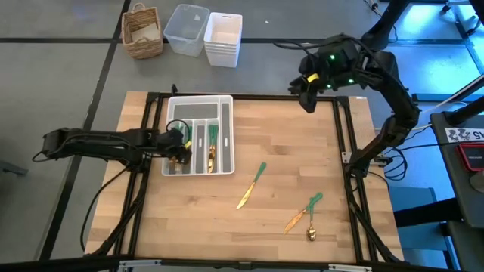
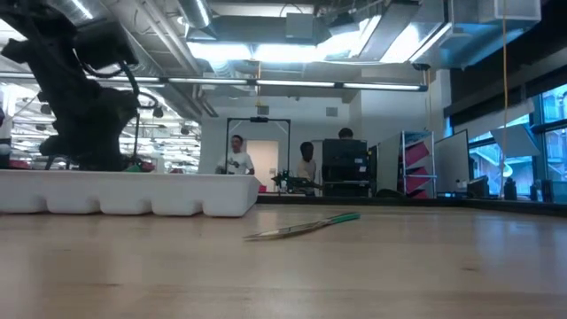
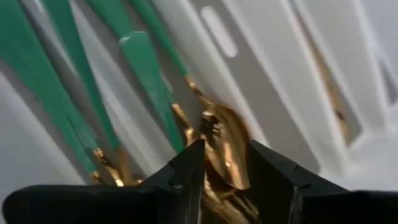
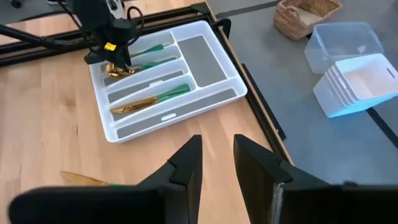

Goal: Sort silverware
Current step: Put the green fork into the white silverware tray

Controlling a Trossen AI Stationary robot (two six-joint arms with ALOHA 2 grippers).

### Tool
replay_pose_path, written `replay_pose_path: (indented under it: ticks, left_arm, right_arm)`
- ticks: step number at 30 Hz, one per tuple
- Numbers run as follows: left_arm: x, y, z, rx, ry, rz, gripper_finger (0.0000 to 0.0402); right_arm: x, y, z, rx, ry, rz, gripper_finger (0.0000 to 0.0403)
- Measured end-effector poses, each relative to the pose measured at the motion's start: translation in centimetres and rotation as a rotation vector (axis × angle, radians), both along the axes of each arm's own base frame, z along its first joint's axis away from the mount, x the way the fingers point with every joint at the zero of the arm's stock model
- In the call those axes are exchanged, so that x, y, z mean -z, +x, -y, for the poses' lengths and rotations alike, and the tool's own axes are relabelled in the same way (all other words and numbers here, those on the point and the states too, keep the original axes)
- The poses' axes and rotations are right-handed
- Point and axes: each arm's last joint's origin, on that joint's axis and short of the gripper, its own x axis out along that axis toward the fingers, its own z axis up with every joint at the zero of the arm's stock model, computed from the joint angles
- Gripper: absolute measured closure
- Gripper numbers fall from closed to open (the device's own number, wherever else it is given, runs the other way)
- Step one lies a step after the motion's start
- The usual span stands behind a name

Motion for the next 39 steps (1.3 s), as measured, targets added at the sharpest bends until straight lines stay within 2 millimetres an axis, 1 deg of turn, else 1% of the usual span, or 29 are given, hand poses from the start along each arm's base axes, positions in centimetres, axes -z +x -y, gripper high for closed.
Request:
replay_pose_path:
  ticks: [5, 13, 24, 28, 31, 35, 39]
  left_arm:
    - [0.5, 0.2, -0.6, -0.039, -0.009, -0.045, 0.0292]
    - [0.2, 0.3, -1.8, -0.048, 0.013, -0.119, 0.0292]
    - [1.6, 1.5, -2.5, -0.041, -0.007, -0.208, 0.0293]
    - [1.4, 2.3, -2.8, -0.011, 0.002, -0.254, 0.0293]
    - [1.4, 3.2, -3.2, 0.022, 0.006, -0.320, 0.0293]
    - [1.9, 4.4, -3.6, 0.067, -0.010, -0.425, 0.0293]
    - [2.0, 5.6, -4.1, 0.090, -0.010, -0.473, 0.0300]
  right_arm:
    - [0.1, -0.1, 0.0, 0.000, 0.005, -0.013, 0.0308]
    - [0.1, -0.1, 0.0, 0.000, 0.006, -0.013, 0.0308]
    - [0.1, -0.1, 0.0, 0.000, 0.006, -0.013, 0.0308]
    - [0.1, -0.1, 0.0, 0.000, 0.006, -0.013, 0.0308]
    - [0.1, -0.1, 0.0, 0.000, 0.006, -0.014, 0.0308]
    - [0.1, -0.1, 0.0, 0.000, 0.006, -0.014, 0.0308]
    - [0.1, -0.1, 0.0, -0.001, 0.006, -0.014, 0.0308]
